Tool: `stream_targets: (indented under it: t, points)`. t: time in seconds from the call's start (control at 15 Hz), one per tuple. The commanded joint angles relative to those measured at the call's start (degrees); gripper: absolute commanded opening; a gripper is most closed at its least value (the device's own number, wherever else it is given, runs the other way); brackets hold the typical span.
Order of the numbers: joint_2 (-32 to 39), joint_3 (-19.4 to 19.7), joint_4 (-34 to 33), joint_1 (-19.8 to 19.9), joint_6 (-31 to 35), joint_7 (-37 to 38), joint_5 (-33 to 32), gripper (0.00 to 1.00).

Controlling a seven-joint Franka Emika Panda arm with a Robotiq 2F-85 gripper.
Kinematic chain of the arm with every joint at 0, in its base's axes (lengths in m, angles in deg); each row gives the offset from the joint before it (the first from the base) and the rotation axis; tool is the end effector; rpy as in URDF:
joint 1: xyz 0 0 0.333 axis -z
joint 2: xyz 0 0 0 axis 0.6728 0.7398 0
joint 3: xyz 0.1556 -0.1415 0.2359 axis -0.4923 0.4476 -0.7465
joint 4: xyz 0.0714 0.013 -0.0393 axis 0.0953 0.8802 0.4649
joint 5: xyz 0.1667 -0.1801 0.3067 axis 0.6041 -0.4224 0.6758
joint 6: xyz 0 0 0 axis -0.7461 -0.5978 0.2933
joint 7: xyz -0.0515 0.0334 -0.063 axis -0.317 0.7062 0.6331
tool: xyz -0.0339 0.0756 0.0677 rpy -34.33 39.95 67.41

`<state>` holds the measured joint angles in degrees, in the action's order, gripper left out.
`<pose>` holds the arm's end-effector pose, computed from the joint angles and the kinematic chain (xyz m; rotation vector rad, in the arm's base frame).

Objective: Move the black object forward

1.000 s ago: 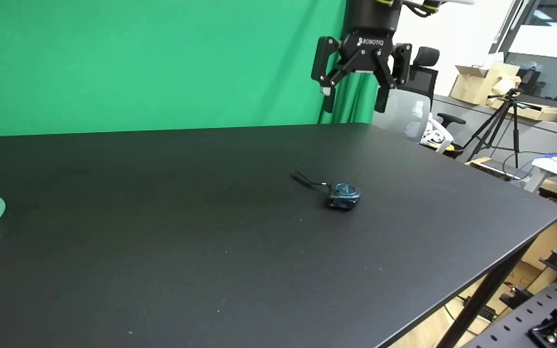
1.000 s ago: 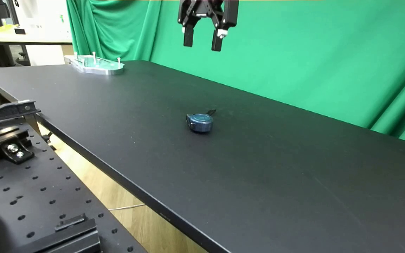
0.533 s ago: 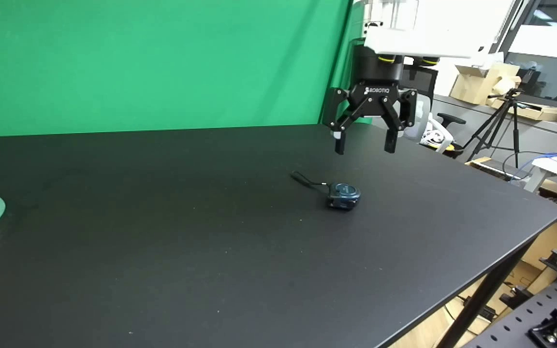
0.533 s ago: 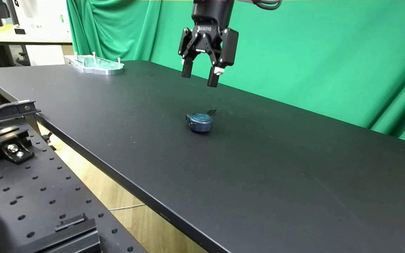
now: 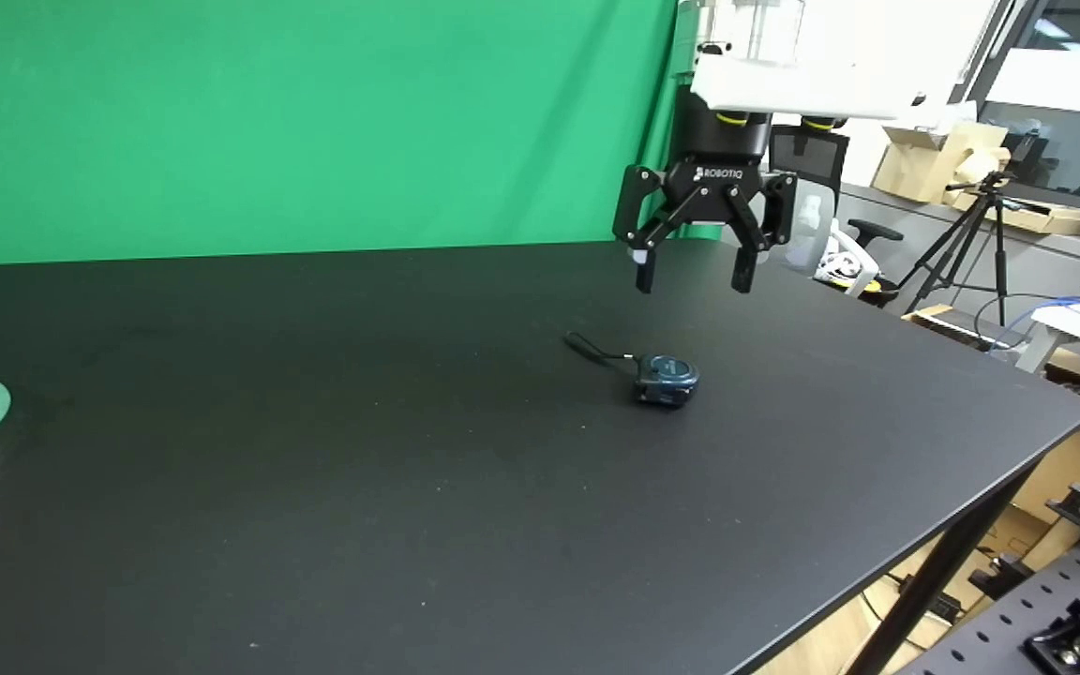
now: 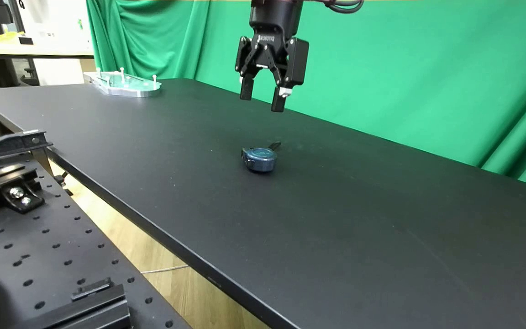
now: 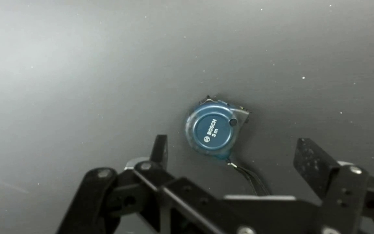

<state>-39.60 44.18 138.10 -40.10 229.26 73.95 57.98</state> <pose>0.4458 -0.0155 0.2497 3.0518 -0.4289 -0.1268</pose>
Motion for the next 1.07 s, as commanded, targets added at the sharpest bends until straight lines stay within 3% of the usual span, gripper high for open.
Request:
stream_targets:
  t: [0.0, 0.67, 1.0]
  points:
    - [1.9, 0.8, 0.2, -0.7, 1.9, 4.1, -1.0, 1.0]
    - [11.8, 4.1, -2.0, -2.2, 7.1, 6.0, -0.5, 1.0]
    - [15.0, 4.2, -3.3, -2.8, 8.8, 5.0, 4.1, 1.0]
